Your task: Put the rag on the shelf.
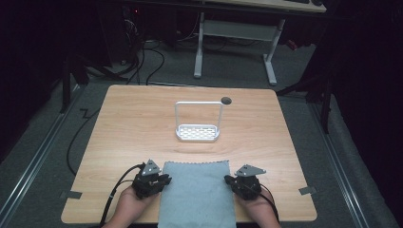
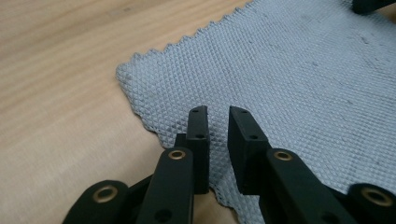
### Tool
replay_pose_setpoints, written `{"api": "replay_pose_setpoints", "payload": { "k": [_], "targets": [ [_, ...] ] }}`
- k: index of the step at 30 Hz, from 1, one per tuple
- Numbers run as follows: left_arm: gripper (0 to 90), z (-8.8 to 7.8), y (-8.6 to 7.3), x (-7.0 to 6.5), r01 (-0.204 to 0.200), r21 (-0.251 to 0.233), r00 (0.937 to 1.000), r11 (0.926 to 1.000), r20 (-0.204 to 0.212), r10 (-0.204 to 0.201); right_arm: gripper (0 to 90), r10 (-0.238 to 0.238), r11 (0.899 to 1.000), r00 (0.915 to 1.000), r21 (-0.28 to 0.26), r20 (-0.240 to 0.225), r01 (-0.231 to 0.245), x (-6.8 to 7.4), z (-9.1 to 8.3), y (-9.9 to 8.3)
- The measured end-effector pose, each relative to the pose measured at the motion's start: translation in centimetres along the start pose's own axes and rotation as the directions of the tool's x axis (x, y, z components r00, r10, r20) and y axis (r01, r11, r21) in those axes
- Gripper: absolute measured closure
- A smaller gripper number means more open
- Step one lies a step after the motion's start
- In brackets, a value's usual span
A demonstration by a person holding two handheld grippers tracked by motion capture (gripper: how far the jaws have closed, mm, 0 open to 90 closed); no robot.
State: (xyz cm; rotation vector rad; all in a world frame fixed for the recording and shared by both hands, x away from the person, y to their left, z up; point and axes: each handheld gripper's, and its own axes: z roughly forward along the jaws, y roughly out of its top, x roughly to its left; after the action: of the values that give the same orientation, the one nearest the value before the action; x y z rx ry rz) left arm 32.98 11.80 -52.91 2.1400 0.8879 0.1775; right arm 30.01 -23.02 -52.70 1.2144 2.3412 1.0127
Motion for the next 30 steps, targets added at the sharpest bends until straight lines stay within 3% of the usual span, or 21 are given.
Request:
{"api": "replay_pose_setpoints", "payload": {
  "k": [1, 4, 5, 6, 8, 9, 12, 17, 22, 23, 26, 28, 30],
  "targets": [
    [78.8, -0.4, -0.4, 0.0, 0.01, 0.006, 0.9997, 0.9999, 0.024, -0.01, 87.5, -0.013, 1.0, 0.9999, -0.011, 0.002, 0.013, 0.3, -0.3, -0.4],
    [75.7, -0.5, -0.3, 0.2, -0.002, 0.003, 0.9999, 1.0, -0.011, 0.002, 84.2, -0.015, 1.0, 0.9999, -0.016, -0.004, 0.015, 0.5, -0.5, -0.6],
    [74.9, -0.6, -0.2, 0.9, 0.027, -0.02, 0.999, 0.9994, -0.035, -0.027, 82.4, 0.01, 0.997, 0.9992, -0.073, -0.039, -0.012, 0.3, -1.1, -0.4],
    [73.9, -0.7, -0.2, 1.3, 0.033, -0.031, 0.998, 0.999, -0.052, -0.035, 81.7, 0.022, 0.995, 0.9989, -0.101, -0.042, -0.026, 0.0, -1.5, -0.3],
    [69.8, -0.8, -0.3, 1.6, 0.047, -0.048, 0.9965, 0.9977, -0.067, -0.05, 80.8, 0.034, 0.992, 0.9987, -0.116, -0.037, -0.039, -0.2, -1.7, -0.2],
    [67.2, -1.0, -0.2, 2.1, 0.056, -0.069, 0.9928, 0.996, -0.101, -0.063, 77.7, 0.07, 0.987, 0.997, -0.139, -0.032, -0.074, -0.9, -2.0, -0.3],
    [57.8, -0.6, 0.3, 2.7, 0.096, -0.092, 0.9884, 0.9911, -0.108, -0.106, 73.0, 0.073, 0.987, 0.9972, -0.141, -0.012, -0.074, -1.5, -1.9, -0.6],
    [52.5, 1.2, 1.6, 2.5, 0.097, -0.041, 0.9842, 0.9944, -0.144, -0.102, 68.7, 0.063, 0.987, 0.998, -0.147, 0.009, -0.061, -1.5, -1.8, -0.4],
    [63.1, 1.6, 2.0, 2.1, 0.101, -0.036, 0.9795, 0.9942, -0.171, -0.106, 67.1, 0.068, 0.986, 0.9971, -0.155, 0.036, -0.061, -1.4, -1.9, -0.4],
    [66.5, 1.8, 1.9, 1.7, 0.077, -0.038, 0.976, 0.9963, -0.201, -0.083, 65.6, 0.064, 0.986, 0.9974, -0.159, 0.034, -0.058, -1.5, -1.9, -0.4],
    [78.9, 1.9, 1.6, 1.1, 0.051, -0.05, 0.9767, 0.9974, -0.206, -0.06, 62.8, 0.067, 0.986, 0.9972, -0.153, 0.034, -0.061, -1.5, -1.8, -0.4],
    [87.0, 1.9, 1.4, 1.0, 0.044, -0.061, 0.9806, 0.9972, -0.188, -0.055, 60.3, 0.065, 0.986, 0.9973, -0.154, 0.034, -0.059, -1.5, -1.7, -0.4],
    [88.9, 1.9, 1.4, 1.1, 0.049, -0.06, 0.9827, 0.997, -0.176, -0.059, 57.9, 0.058, 0.986, 0.9977, -0.159, 0.035, -0.051, -1.4, -1.6, -0.3]
  ]
}}
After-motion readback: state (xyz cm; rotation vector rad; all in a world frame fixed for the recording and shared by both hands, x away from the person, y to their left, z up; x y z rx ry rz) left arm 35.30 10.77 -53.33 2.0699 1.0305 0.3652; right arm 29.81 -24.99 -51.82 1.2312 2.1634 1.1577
